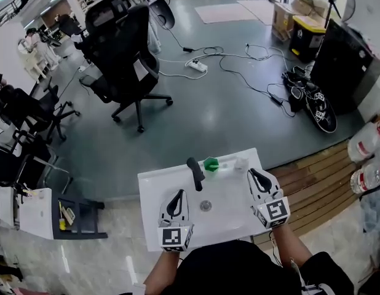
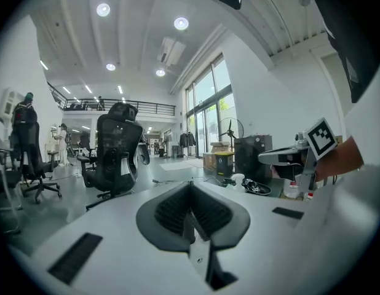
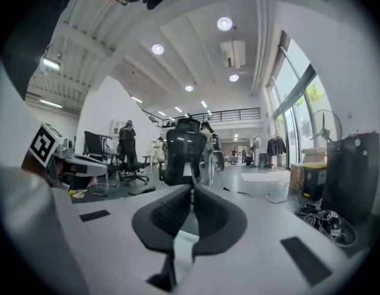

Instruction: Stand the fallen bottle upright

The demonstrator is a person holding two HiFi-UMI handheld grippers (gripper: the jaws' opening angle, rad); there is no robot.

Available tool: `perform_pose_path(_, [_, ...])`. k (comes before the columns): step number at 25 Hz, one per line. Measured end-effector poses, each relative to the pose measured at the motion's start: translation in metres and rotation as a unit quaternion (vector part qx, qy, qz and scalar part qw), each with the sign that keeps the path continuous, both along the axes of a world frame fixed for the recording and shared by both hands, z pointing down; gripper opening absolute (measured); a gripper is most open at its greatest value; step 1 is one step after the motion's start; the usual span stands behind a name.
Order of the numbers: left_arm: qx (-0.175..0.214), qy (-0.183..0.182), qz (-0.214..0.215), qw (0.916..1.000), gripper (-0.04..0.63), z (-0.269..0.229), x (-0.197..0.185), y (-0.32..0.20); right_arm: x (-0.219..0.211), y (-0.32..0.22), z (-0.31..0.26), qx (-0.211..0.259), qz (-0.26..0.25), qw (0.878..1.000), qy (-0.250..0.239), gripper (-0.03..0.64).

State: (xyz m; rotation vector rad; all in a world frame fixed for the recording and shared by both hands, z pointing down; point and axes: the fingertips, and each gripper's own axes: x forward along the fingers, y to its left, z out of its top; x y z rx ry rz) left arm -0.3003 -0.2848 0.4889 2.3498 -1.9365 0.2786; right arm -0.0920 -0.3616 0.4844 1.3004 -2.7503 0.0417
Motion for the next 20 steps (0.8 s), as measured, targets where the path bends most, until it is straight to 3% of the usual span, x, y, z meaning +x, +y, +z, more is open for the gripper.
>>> perform_pose_path(1, [0.005, 0.004, 0.001, 1.0, 0.018, -0.004, 0.001, -0.001, 0.002, 0.003, -0.003, -0.003, 0.007, 1.0, -0.009, 0.017])
perform_pose_path(4, [0.04, 0.036, -0.003, 0.9986, 0.018, -0.023, 0.002, -0.005, 0.004, 0.01, -0.023, -0.009, 0.017, 0.998, -0.051, 0.014])
perform_pose_path(7, [0.065, 0.052, -0.003, 0.9966, 0.018, -0.037, 0.003, -0.006, 0.001, 0.014, -0.041, 0.0, 0.027, 0.999, -0.045, 0.012])
perform_pose_path(11, [0.051, 0.037, 0.005, 0.998, 0.018, -0.041, 0.008, -0.001, -0.004, 0.021, -0.057, 0.021, 0.033, 0.999, -0.003, 0.011])
perform_pose_path(14, [0.052, 0.029, 0.008, 0.9982, 0.018, -0.044, 0.011, 0.001, -0.007, 0.024, -0.071, 0.06, 0.035, 0.998, 0.001, 0.011])
perform_pose_path(17, [0.042, 0.012, 0.013, 0.999, 0.018, -0.043, 0.013, 0.002, -0.007, 0.026, -0.073, 0.032, 0.044, 0.998, -0.017, 0.011])
perform_pose_path(20, [0.045, 0.012, 0.014, 0.9988, 0.018, -0.046, 0.014, 0.002, 0.001, 0.025, -0.069, 0.033, 0.049, 0.998, -0.024, 0.011])
